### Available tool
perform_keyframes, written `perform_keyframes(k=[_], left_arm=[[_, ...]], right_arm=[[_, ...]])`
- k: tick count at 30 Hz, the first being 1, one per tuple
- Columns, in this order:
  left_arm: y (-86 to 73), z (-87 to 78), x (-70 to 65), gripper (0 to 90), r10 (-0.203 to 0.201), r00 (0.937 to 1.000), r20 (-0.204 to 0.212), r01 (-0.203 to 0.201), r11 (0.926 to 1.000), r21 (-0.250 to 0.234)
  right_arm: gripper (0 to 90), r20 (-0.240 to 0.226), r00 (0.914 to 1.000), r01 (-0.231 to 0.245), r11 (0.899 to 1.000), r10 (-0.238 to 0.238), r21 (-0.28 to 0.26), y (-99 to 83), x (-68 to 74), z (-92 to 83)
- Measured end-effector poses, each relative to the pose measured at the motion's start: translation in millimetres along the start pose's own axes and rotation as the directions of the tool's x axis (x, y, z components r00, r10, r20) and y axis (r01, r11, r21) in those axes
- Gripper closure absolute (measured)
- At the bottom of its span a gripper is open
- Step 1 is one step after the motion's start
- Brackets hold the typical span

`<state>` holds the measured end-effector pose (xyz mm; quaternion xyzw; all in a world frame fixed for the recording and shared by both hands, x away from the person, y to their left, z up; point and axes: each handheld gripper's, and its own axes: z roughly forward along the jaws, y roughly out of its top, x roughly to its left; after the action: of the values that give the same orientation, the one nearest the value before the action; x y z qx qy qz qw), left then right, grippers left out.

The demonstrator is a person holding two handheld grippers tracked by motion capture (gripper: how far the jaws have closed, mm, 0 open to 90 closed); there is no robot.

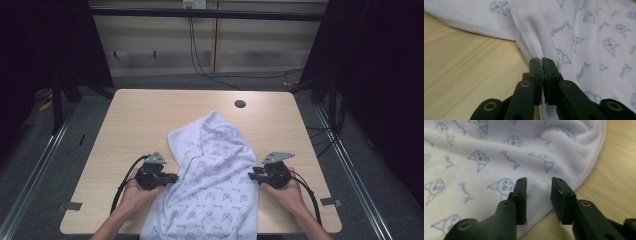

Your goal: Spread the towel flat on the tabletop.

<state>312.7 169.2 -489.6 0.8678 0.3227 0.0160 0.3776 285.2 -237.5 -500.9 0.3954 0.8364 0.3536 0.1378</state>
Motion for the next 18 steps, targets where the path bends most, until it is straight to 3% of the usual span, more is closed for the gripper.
perform_keyframes(k=[1, 2, 3, 5, 6, 8, 11, 12, 13, 14, 16, 18], left_arm=[[-6.2, -14.3, 3.4, 87.0, -0.026, 0.9997, -0.003, 0.026, 0.9992, -0.032], [-6.2, -14.3, 3.4, 87.1, -0.026, 0.9997, -0.003, 0.026, 0.9992, -0.032], [-16.2, -33.0, 7.4, 87.1, -0.055, 0.9985, 0.003, 0.055, 0.9966, -0.061], [-30.2, -54.0, 10.3, 87.0, -0.072, 0.9973, -0.016, 0.070, 0.9945, -0.078], [-30.2, -54.0, 10.3, 87.0, -0.072, 0.9973, -0.016, 0.070, 0.9945, -0.078], [-56.0, -82.3, 13.3, 87.0, -0.143, 0.9895, 0.021, 0.145, 0.9829, -0.114], [-70.3, -91.5, 12.2, 86.8, -0.159, 0.9871, 0.019, 0.160, 0.9801, -0.117], [-75.8, -93.4, 11.2, 86.8, -0.182, 0.9820, 0.049, 0.187, 0.9754, -0.117], [-81.8, -95.9, 3.6, 86.2, -0.159, 0.9820, 0.102, 0.170, 0.9787, -0.115], [-82.1, -95.8, -1.7, 85.3, -0.138, 0.9830, 0.121, 0.151, 0.9825, -0.109], [-81.4, -96.3, -5.7, 82.3, -0.131, 0.9827, 0.131, 0.145, 0.9836, -0.107], [-76.2, -97.0, -9.2, 75.3, -0.110, 0.9819, 0.154, 0.129, 0.9847, -0.117]], right_arm=[[70.3, 0.002, 1.0000, -0.003, 1.000, 0.003, 0.002, 0.1, 0.4, -0.2], [70.3, 0.002, 1.0000, -0.003, 1.000, 0.003, 0.002, 0.1, 0.4, -0.2], [74.2, 0.006, 0.9999, -0.012, 1.000, 0.012, 0.013, 0.2, -0.3, -1.6], [74.9, -0.004, 0.9995, -0.032, 0.999, 0.032, 0.019, -0.3, -3.1, -3.1], [74.9, -0.004, 0.9995, -0.032, 0.999, 0.032, 0.019, -0.3, -3.1, -3.1], [75.0, 0.000, 0.9994, -0.035, 0.999, 0.035, 0.024, -2.6, -3.7, -6.3], [75.1, -0.025, 0.9988, -0.041, 0.999, 0.042, 0.026, -4.8, -1.0, -8.5], [75.1, -0.025, 0.9988, -0.041, 0.999, 0.042, 0.026, -4.8, -1.0, -8.5], [75.2, -0.032, 0.9993, -0.021, 1.000, 0.021, 0.023, -4.9, 3.7, -8.1], [77.0, -0.028, 0.9995, -0.009, 0.999, 0.010, 0.034, -4.6, 6.9, -9.1], [87.8, -0.069, 0.9976, 0.003, 0.999, 0.000, 0.052, -5.4, 11.2, -11.6], [89.3, -0.102, 0.9947, -0.004, 0.998, 0.009, 0.057, -9.9, 16.1, -16.0]])
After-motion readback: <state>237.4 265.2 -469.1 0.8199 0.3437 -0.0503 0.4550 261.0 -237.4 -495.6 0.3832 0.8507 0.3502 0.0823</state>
